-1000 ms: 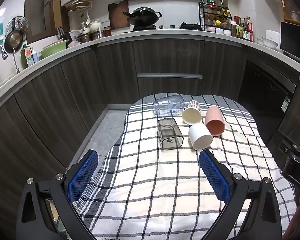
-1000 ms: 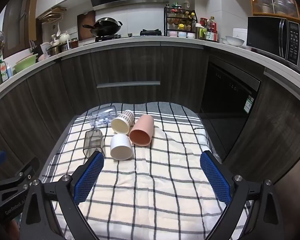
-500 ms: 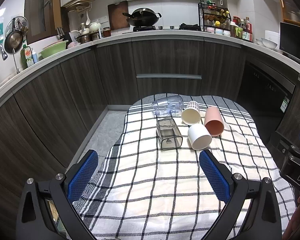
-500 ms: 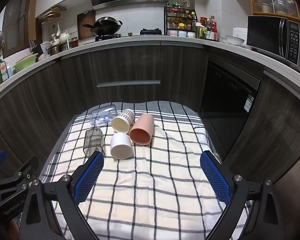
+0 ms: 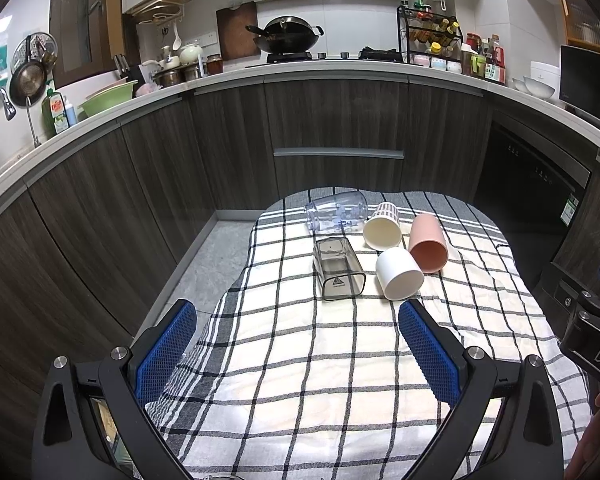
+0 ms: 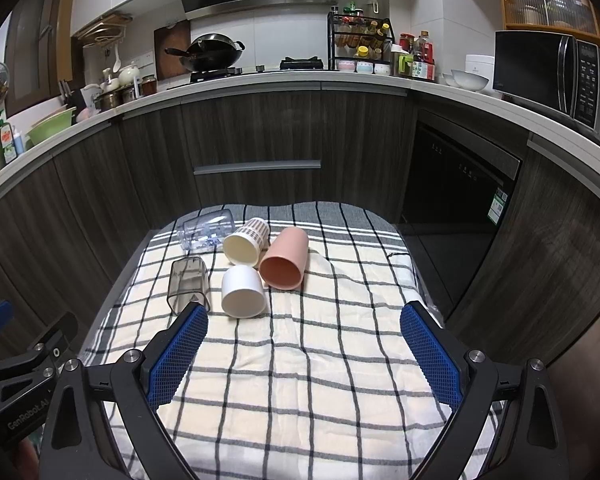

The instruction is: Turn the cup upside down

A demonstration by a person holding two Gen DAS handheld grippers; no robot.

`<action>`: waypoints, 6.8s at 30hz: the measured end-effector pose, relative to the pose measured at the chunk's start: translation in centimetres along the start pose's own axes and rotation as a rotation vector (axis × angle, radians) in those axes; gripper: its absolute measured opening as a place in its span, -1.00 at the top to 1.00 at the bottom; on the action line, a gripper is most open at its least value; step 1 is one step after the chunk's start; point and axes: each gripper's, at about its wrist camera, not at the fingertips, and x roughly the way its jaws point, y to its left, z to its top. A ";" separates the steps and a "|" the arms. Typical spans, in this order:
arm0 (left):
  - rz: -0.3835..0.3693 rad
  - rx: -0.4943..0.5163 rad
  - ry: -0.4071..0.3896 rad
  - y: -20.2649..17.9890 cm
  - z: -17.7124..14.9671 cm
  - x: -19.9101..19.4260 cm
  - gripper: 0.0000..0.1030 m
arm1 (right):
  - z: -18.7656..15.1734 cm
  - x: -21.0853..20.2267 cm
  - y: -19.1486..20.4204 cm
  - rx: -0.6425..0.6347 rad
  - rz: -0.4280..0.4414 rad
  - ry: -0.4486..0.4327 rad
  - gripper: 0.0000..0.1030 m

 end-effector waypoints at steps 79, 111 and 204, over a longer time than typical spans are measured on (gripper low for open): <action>0.015 -0.028 0.076 1.5 3.9 9.6 -1.00 | 5.6 11.4 4.1 -0.090 0.070 0.237 -0.89; -0.604 0.886 0.402 -8.8 15.1 38.3 -0.63 | 11.3 29.3 3.8 0.631 -0.151 0.217 -0.89; -0.306 0.079 0.392 -12.5 -3.6 9.7 -0.93 | -2.6 10.8 -9.9 0.155 0.078 0.603 -0.89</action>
